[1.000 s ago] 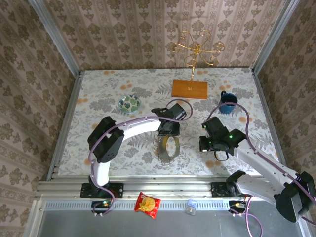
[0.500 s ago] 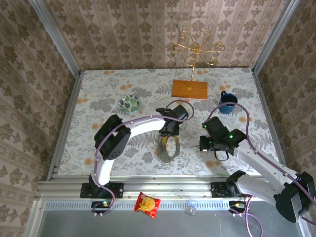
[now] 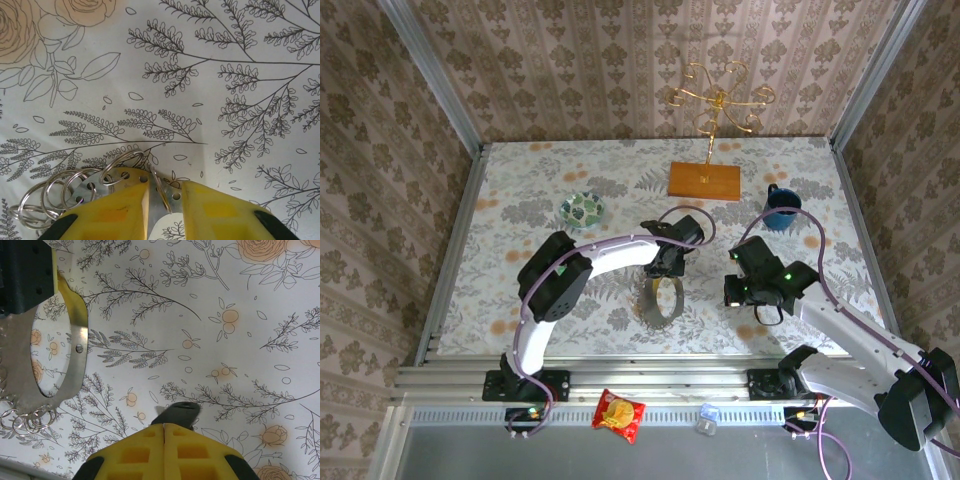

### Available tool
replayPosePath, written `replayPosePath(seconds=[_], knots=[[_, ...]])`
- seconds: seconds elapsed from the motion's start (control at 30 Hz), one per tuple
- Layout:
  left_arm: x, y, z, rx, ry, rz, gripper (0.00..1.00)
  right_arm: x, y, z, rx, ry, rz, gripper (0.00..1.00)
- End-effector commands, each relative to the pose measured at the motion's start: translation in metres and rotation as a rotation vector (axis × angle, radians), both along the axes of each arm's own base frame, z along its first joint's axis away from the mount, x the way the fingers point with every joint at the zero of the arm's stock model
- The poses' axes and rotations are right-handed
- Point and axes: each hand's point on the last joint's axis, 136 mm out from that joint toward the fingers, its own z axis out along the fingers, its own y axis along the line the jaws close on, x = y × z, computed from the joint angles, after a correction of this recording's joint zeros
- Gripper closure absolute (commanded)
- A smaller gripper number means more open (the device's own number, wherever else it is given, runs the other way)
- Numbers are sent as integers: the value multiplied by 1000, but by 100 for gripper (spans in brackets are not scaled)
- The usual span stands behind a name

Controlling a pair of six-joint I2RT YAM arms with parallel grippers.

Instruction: Put the keys on the keyring

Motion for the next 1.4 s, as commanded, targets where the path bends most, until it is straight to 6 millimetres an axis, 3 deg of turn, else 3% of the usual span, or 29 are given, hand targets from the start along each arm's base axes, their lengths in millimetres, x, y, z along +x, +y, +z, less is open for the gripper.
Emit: replayPosePath(seconds=[0.0,0.2,0.4,0.5,0.63,0.77,0.97,1.13,1.37], knots=[[0,1,1,26,-6,11,77,0,-1,-1,9,3,-10,100],[1,0,0,28,-8,9,90,0,0,-1,12,4,-10,100],[2,3,-2,49,-5,10,94,0,1,1,19,2,-8,100],[3,8,2,60,-24,9,100,0,2,2,21,0,-5,100],[8,9,23,46,-129,-42,100,1,2,3,20,-7,2,100],[4,-3,56,-55,-286,-194,100,6,6,10,36,-47,28,100],[-26,-25,109,-302,-471,-558,100,19,22,43,99,-198,134,100],[-50,-16,141,-414,-684,-779,100,29,44,84,161,-384,303,100],[-81,2,163,-608,-796,-967,100,29,74,126,184,-608,589,100]])
